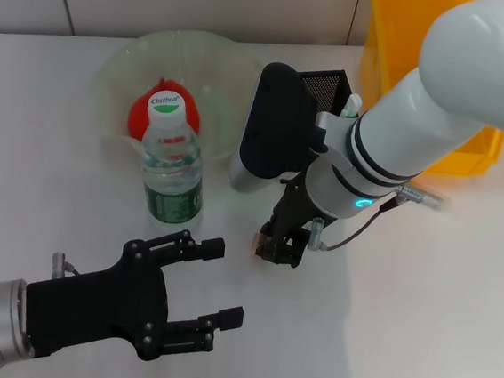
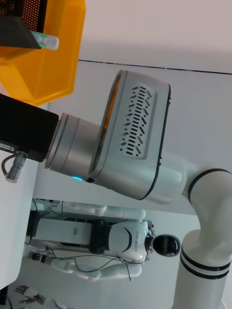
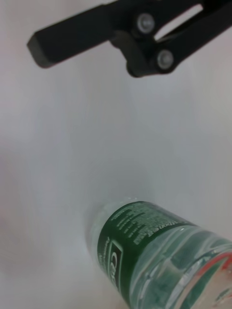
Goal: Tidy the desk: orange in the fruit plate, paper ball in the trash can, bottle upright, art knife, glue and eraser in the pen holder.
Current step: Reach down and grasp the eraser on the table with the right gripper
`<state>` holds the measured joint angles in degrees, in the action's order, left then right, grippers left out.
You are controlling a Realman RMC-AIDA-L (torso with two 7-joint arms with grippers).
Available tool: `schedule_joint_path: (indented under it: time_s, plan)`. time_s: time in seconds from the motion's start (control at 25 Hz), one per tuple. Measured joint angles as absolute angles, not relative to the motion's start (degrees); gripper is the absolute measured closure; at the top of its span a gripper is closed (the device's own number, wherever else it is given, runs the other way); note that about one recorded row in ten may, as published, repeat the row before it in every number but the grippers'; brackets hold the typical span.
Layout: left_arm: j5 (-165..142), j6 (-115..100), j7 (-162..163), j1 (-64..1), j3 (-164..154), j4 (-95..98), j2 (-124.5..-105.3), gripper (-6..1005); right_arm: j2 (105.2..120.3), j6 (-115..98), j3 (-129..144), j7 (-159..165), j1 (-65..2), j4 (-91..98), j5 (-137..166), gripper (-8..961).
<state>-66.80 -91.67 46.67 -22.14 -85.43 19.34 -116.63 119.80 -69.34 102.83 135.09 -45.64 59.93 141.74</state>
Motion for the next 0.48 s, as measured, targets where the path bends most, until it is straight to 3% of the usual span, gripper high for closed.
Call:
schedule_joint_path:
  time_s: [0.48]
  plan:
    - [-66.8,-91.7,46.7,-22.1,-85.4,19.3,-116.63,214,119.43,-70.6,102.4,136.3,-44.7,63.1,142.0,731]
